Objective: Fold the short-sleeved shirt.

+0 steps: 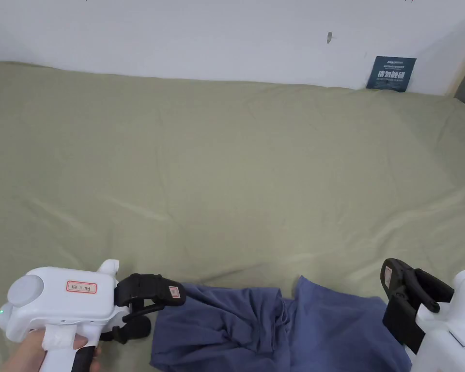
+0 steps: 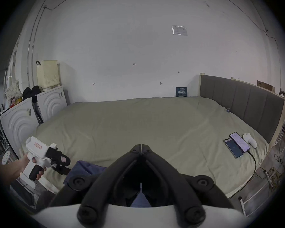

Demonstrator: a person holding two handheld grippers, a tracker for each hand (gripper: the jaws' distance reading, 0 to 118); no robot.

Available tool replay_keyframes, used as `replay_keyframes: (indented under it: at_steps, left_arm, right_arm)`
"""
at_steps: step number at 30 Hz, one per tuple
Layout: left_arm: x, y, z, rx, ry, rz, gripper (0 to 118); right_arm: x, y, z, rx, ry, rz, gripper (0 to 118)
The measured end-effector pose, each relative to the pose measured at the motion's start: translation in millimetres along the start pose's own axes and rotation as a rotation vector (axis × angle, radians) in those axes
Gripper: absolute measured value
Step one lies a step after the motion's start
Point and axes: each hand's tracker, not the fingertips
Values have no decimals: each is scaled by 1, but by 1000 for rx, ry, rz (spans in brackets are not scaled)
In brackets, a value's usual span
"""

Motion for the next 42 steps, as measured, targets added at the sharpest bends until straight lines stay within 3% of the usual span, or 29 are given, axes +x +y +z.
replay_keyframes:
  at_steps: [4, 5, 6, 7, 8, 10, 12, 18, 25, 33, 40, 42]
  left_arm:
    - [-8, 3, -34, -44, -162, 39, 112]
    - [-13, 4, -42, -45, -166, 51, 100]
    - [-15, 6, -44, -40, -153, 42, 72]
    - [-13, 5, -47, -35, -148, 40, 22]
    - [-10, 4, -50, -31, -83, 59, 15]
    - [-15, 8, -44, -13, 73, 28, 15]
    - [-10, 3, -30, -21, -35, 66, 15]
    - [7, -6, 59, 138, 67, 47, 15]
    - [52, -25, 174, 342, 418, -70, 15]
    - [148, -25, 107, 252, 632, -277, 15]
    - [189, -32, -8, 127, 663, -381, 15]
    - [192, -39, -46, 90, 744, -485, 24]
  right_arm:
    - [1, -1, -2, -12, -9, 16, 0]
    - [2, 0, -3, -13, -12, 15, 0]
    - [3, 0, -3, -14, -11, 12, 0]
    - [5, 1, -2, -13, -14, 8, 0]
    - [5, 2, -1, -10, -18, 7, 0]
    - [7, 4, 2, -3, -18, 5, 0]
    - [8, 7, 6, 8, -17, 10, 0]
    - [9, 14, 10, 45, 2, -1, 0]
    - [1, 18, 9, 78, 62, 0, 0]
    - [0, 19, 19, 112, 54, 25, 0]
    - [7, 25, 27, 192, -41, 87, 0]
    - [9, 27, 29, 201, -46, 90, 0]
